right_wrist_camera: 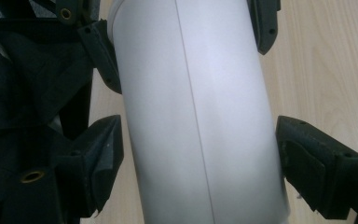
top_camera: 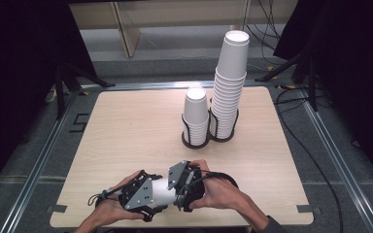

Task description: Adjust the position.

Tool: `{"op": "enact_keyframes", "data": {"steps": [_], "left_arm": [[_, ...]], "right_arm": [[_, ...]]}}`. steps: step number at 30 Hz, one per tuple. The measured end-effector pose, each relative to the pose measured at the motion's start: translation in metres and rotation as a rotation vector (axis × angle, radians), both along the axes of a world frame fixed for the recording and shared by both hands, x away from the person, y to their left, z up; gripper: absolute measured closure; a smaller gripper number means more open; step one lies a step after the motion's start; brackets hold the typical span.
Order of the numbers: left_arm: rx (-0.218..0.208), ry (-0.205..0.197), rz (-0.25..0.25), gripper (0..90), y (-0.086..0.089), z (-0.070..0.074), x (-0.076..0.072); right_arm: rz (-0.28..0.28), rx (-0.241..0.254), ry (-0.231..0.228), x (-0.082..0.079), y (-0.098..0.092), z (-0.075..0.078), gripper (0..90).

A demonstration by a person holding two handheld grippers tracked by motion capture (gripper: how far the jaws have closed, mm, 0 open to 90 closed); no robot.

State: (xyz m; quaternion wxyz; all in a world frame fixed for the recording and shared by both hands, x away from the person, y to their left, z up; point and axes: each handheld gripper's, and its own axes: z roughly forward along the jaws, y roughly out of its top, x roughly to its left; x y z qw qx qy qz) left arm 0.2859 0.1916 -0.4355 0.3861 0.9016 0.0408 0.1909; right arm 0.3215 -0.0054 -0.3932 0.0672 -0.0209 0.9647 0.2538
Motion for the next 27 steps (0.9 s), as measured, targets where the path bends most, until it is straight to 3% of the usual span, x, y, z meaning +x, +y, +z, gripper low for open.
{"op": "enact_keyframes", "data": {"steps": [14,16,17,18,19,23,25,27], "left_arm": [[-0.020,-0.001,-0.027,15.1,-0.001,-0.001,-0.002],[0.003,-0.007,-0.040,15.3,0.000,0.000,-0.002],[-0.003,-0.006,-0.040,15.4,-0.001,-0.001,-0.003],[-0.006,-0.006,-0.041,15.4,-0.001,-0.001,-0.003],[-0.008,-0.008,-0.040,15.4,-0.001,-0.001,-0.003],[-0.020,-0.008,-0.046,15.7,0.000,0.001,-0.003],[-0.014,-0.014,-0.046,15.2,0.000,0.001,-0.002],[-0.047,-0.003,-0.036,14.2,0.000,0.000,-0.003]], "right_arm": [[0.037,-0.044,-0.014,0.000,0.010,-0.017,15.8],[0.027,-0.058,-0.017,-0.001,0.010,-0.018,19.4],[0.059,-0.055,-0.027,0.000,0.010,-0.019,21.0],[0.047,-0.063,-0.032,-0.001,0.010,-0.019,21.3],[0.089,-0.071,-0.058,0.003,0.009,-0.019,21.4],[0.068,-0.050,-0.031,0.000,0.009,-0.018,22.3],[0.075,-0.054,-0.056,0.000,0.008,-0.017,22.7],[0.083,-0.047,-0.046,-0.001,0.008,-0.016,22.8]]}}
